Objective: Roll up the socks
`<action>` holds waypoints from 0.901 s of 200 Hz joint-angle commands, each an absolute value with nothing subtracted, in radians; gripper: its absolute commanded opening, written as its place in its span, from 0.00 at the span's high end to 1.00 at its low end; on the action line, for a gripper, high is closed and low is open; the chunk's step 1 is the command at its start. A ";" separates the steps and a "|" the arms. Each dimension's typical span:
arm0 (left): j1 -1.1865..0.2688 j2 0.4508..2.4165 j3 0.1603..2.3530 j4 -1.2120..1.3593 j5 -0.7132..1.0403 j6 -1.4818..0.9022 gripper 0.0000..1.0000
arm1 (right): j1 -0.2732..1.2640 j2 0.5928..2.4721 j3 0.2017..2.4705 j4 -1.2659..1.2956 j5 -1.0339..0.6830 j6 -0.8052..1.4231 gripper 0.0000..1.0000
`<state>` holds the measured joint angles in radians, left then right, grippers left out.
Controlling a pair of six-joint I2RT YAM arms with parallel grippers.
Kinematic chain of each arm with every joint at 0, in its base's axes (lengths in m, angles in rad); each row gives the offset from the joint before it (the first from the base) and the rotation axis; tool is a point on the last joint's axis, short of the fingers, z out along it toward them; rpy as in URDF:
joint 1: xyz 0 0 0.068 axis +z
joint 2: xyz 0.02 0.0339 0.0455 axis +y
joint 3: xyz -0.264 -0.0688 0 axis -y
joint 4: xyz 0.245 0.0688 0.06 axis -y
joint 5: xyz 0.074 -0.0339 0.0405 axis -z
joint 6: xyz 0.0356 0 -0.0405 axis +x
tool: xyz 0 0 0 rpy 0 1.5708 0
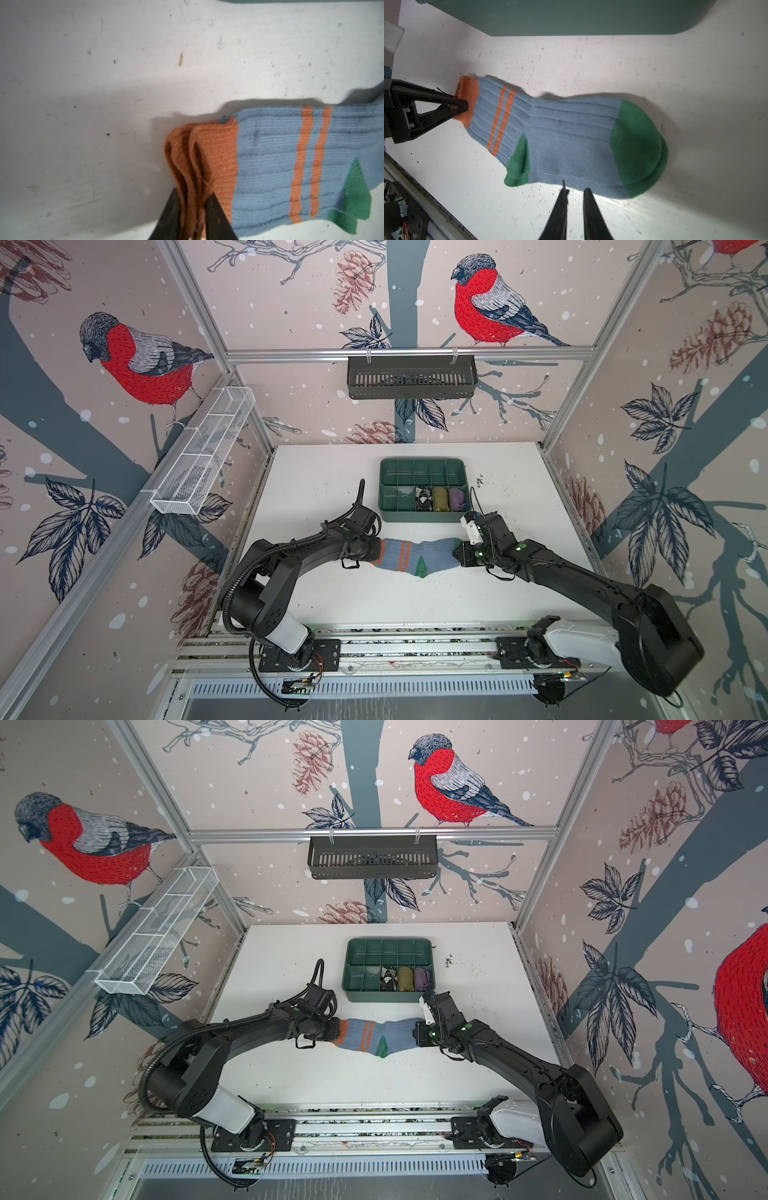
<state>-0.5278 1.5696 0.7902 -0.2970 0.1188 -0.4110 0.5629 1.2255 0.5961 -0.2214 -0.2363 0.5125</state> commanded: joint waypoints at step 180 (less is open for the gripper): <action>-0.667 1.627 0.992 -0.498 0.101 -0.339 0.91 | 0.733 1.575 0.662 0.179 -0.435 0.646 0.89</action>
